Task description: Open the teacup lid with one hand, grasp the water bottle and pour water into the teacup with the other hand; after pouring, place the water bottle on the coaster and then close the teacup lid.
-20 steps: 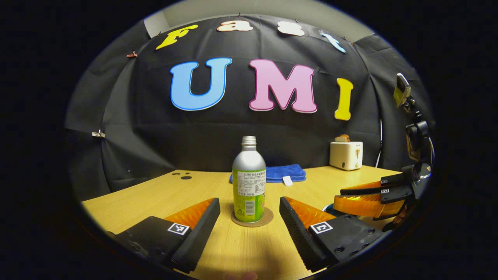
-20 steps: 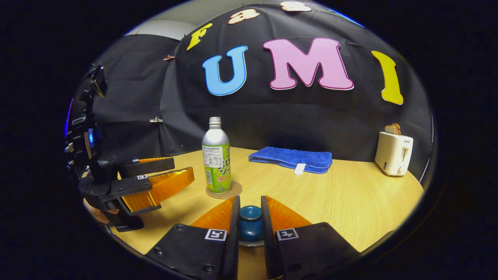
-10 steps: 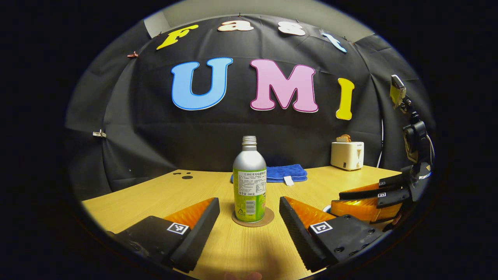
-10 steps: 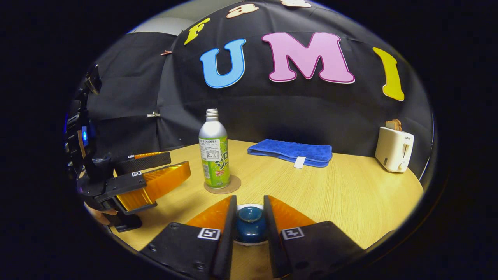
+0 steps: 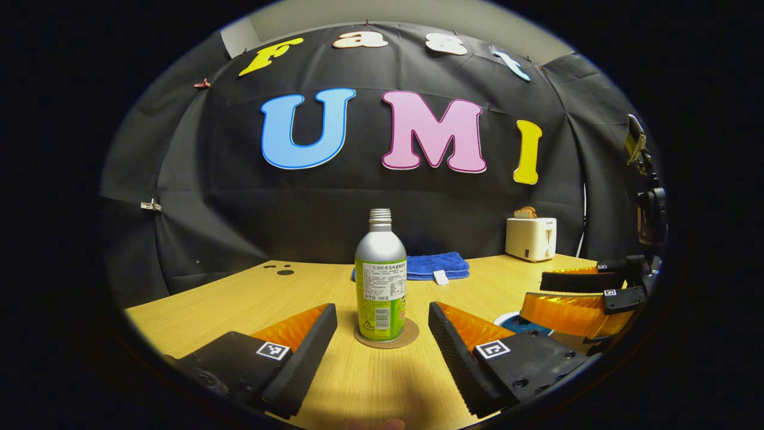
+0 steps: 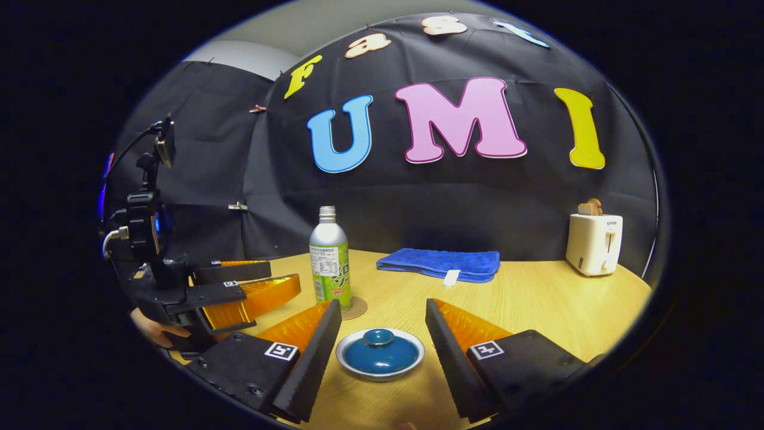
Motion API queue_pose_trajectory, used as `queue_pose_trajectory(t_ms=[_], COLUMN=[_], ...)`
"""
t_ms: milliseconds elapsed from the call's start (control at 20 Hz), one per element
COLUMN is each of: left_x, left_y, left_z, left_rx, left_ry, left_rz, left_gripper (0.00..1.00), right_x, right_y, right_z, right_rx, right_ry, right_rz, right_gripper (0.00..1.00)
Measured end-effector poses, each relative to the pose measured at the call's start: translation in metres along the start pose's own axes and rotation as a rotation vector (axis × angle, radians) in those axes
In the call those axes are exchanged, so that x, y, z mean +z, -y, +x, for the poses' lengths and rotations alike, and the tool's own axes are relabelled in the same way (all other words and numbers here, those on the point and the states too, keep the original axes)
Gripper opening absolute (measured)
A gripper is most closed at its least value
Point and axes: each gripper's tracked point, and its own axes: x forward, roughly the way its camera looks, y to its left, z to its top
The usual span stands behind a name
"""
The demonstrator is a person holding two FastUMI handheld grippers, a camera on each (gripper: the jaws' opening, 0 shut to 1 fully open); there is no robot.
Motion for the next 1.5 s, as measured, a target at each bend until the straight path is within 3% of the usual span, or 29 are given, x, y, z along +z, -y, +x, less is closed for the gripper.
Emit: queue_pose_trajectory(t_ms=[950,1500], left_x=[0.000,0.000], left_y=[0.000,0.000], left_z=[0.001,0.001], left_rx=[0.000,0.001], left_ry=[0.000,0.000], left_rz=[0.000,0.000], left_gripper=[0.98,0.98], right_x=[0.004,0.004], right_y=[0.044,0.046], right_z=[-0.051,-0.053], right_rx=[-0.185,-0.194], right_ry=[0.029,0.030], right_rz=[-0.003,-0.004], right_gripper=[0.88,0.88])
